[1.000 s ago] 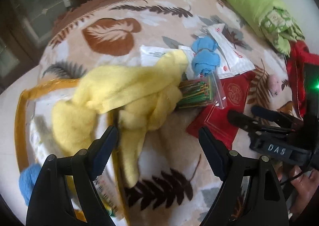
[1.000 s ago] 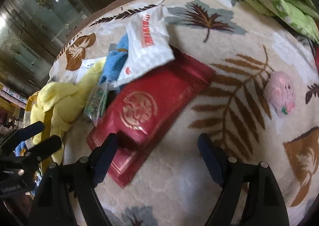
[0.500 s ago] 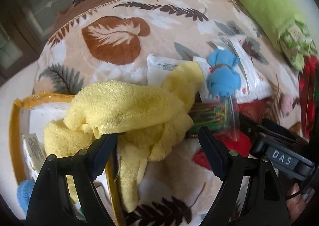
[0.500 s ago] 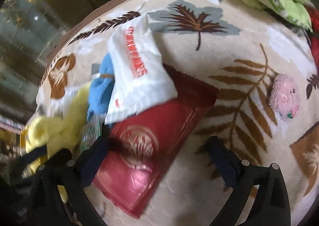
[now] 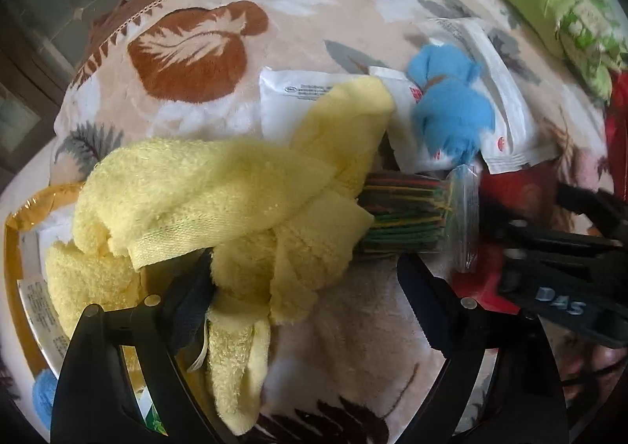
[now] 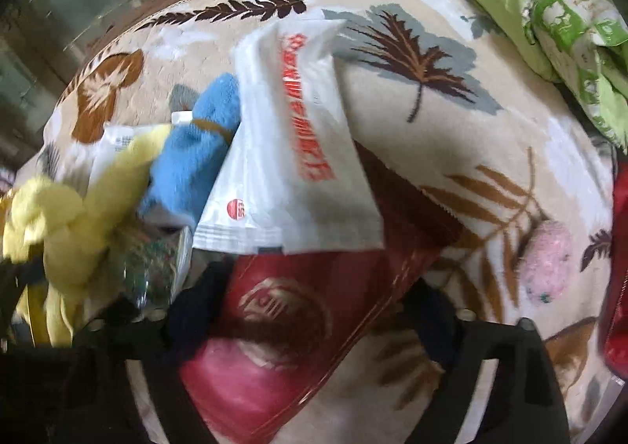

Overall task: Organize soft objects
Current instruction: 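Grasp yellow towel with left gripper while right gripper grasps red foil packet, then carry yellow towel with left gripper while right gripper carries red packet into clear bag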

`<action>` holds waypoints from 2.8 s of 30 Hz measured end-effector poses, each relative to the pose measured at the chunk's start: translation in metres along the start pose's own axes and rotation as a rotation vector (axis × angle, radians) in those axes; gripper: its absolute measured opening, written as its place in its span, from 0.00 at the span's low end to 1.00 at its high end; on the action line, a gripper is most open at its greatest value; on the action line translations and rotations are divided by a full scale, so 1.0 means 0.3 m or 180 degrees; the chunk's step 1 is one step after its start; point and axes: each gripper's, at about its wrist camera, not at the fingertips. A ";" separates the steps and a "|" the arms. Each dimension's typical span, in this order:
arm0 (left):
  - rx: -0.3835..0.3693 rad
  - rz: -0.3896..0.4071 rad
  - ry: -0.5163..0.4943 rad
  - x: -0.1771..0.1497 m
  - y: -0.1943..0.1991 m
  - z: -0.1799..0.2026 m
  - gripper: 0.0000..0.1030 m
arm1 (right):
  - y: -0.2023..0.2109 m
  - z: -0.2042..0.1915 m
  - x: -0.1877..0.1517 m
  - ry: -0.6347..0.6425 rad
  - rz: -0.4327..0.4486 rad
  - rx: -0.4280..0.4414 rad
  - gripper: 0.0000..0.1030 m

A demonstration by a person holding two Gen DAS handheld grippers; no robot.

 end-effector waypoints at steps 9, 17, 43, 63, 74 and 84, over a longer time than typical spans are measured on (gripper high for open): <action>-0.0512 0.0009 0.0237 -0.011 0.016 -0.025 0.88 | 0.082 0.173 -0.150 0.0063 -0.0014 0.0146 0.75; -0.0720 -0.0186 0.0512 -0.068 0.062 -0.075 0.32 | 0.142 0.200 -0.264 0.0077 0.0076 0.0368 0.69; -0.0694 0.0243 0.0585 -0.229 0.307 -0.127 0.29 | 0.236 0.049 -0.266 0.0249 0.0286 0.0730 0.57; -0.0732 0.0542 0.0858 -0.351 0.499 -0.287 0.29 | 0.330 -0.089 -0.272 0.0516 0.0355 0.0914 0.53; -0.0463 0.0754 0.1188 -0.475 0.605 -0.486 0.29 | 0.428 -0.286 -0.227 0.0584 0.0468 0.1403 0.53; -0.0199 0.0697 0.1228 -0.543 0.610 -0.573 0.29 | 0.413 -0.513 -0.213 0.0704 0.0306 0.1694 0.53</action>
Point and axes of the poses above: each gripper's, at about its wrist camera, not at the fingertips, and y roughly against the way its jaws point, z to its right, x to its top, and after that the axes turned 5 degrees about z, right-handed
